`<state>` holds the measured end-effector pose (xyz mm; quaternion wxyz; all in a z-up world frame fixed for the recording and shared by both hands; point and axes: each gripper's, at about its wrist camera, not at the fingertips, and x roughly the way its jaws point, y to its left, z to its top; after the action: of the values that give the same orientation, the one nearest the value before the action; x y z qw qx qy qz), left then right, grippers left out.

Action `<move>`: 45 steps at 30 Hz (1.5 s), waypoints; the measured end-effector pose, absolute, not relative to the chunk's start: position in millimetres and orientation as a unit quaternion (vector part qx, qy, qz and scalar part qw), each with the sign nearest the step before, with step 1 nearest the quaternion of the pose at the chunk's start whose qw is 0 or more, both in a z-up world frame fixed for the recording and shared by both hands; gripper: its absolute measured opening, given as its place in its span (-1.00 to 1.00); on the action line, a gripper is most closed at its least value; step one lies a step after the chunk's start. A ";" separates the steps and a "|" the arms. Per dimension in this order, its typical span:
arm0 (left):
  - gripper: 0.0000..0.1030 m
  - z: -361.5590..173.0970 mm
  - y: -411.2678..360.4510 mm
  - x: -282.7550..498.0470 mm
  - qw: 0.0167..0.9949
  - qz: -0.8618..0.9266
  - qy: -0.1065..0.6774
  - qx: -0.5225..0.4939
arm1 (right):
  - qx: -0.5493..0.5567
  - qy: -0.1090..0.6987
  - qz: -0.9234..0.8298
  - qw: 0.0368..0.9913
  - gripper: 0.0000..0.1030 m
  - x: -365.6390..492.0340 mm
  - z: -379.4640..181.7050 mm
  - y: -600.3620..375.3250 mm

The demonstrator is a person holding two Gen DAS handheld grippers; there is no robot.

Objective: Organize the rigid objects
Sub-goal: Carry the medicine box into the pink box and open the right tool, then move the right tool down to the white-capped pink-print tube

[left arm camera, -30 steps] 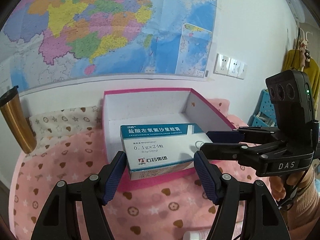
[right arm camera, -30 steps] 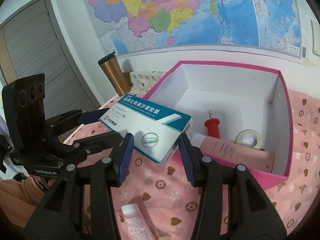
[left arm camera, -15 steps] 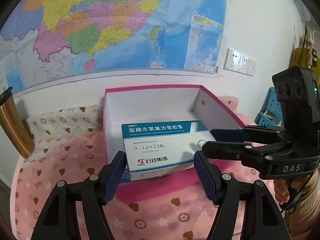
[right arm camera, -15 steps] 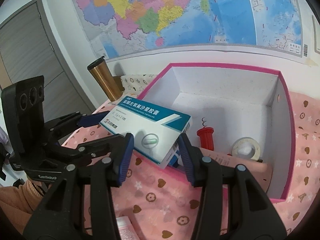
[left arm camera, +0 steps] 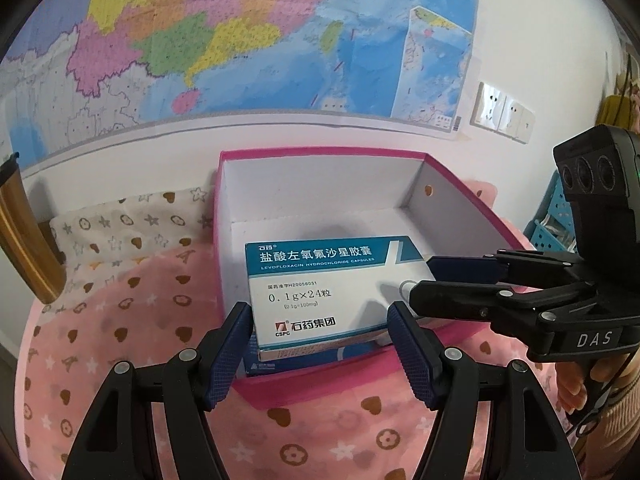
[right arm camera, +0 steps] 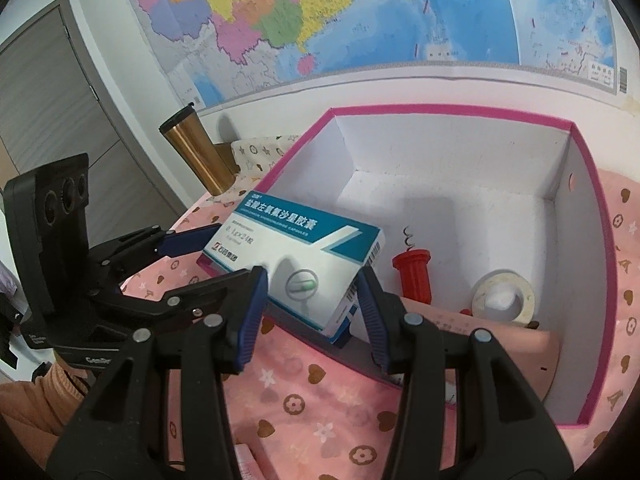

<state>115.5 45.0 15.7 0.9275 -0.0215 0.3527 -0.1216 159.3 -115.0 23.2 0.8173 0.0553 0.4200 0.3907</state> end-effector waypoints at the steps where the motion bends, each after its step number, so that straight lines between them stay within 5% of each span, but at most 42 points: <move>1: 0.36 15.0 45.5 116.2 0.927 -0.121 0.354 -0.022 | 0.056 0.423 0.391 0.816 -0.04 160.6 21.4 -114.4; 18: 0.36 17.3 44.1 114.4 0.936 -0.085 0.342 0.003 | 0.065 0.454 0.386 0.800 -0.04 175.1 -2.5 -106.8; 45: 0.38 30.3 23.3 23.7 0.950 -0.108 0.294 0.014 | 0.083 0.376 0.431 0.816 -0.04 87.5 52.9 -158.5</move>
<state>23.7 23.3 30.3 0.9496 0.0135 0.2939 -0.1079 87.5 -158.5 52.9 0.8159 0.0833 0.3764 0.4310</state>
